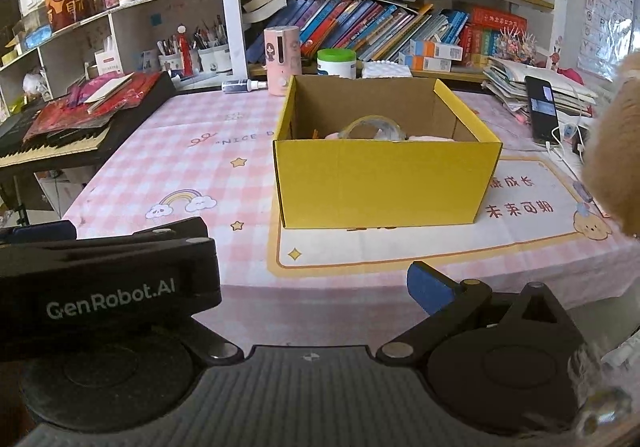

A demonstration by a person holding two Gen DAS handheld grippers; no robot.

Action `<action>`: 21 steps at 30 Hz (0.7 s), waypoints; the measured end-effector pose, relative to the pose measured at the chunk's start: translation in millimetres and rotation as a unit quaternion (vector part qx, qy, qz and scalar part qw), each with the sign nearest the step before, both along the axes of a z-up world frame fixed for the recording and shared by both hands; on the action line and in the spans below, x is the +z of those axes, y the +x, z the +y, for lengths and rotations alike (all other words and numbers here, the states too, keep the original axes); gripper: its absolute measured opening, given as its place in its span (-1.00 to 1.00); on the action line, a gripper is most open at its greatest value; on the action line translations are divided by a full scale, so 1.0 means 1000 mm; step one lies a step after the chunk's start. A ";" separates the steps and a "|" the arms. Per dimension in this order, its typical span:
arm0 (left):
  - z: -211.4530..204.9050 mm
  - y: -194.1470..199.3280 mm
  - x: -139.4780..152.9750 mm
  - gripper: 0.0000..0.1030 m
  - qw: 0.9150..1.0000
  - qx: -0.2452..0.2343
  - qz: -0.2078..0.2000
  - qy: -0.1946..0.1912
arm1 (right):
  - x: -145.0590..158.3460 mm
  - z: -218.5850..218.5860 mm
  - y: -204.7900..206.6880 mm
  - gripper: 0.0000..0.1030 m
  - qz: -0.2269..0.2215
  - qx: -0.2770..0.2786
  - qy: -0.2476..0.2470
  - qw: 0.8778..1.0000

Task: Organize objects

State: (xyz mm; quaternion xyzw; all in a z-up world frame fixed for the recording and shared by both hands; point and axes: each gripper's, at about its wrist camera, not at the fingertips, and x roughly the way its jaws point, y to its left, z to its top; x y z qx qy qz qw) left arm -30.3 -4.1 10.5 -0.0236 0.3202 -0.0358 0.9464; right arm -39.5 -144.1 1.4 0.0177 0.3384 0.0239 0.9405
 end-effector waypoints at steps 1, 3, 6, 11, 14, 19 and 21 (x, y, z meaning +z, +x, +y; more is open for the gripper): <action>0.000 -0.001 0.000 1.00 1.000 0.002 -0.001 0.003 | 0.000 0.000 0.000 1.00 0.000 0.000 0.000 1.000; 0.000 0.000 0.000 1.00 1.000 0.006 0.000 0.005 | 0.000 0.001 -0.001 1.00 -0.001 0.002 0.000 1.000; 0.000 -0.001 0.000 1.00 1.000 0.012 0.003 0.006 | 0.000 0.001 -0.002 1.00 -0.004 0.008 -0.001 1.000; 0.002 -0.004 0.001 1.00 1.000 0.017 0.002 0.006 | 0.000 0.002 -0.003 1.00 -0.006 0.010 -0.001 1.000; 0.003 -0.004 0.000 1.00 1.000 0.018 0.004 0.004 | 0.000 0.004 -0.004 1.00 -0.007 0.013 -0.006 1.000; 0.004 -0.004 -0.001 1.00 1.000 0.019 0.006 0.002 | 0.001 0.005 -0.005 1.00 -0.006 0.016 -0.009 1.000; 0.004 -0.004 -0.001 1.00 1.000 0.019 0.008 0.002 | 0.000 0.005 -0.005 1.00 -0.005 0.016 -0.010 1.000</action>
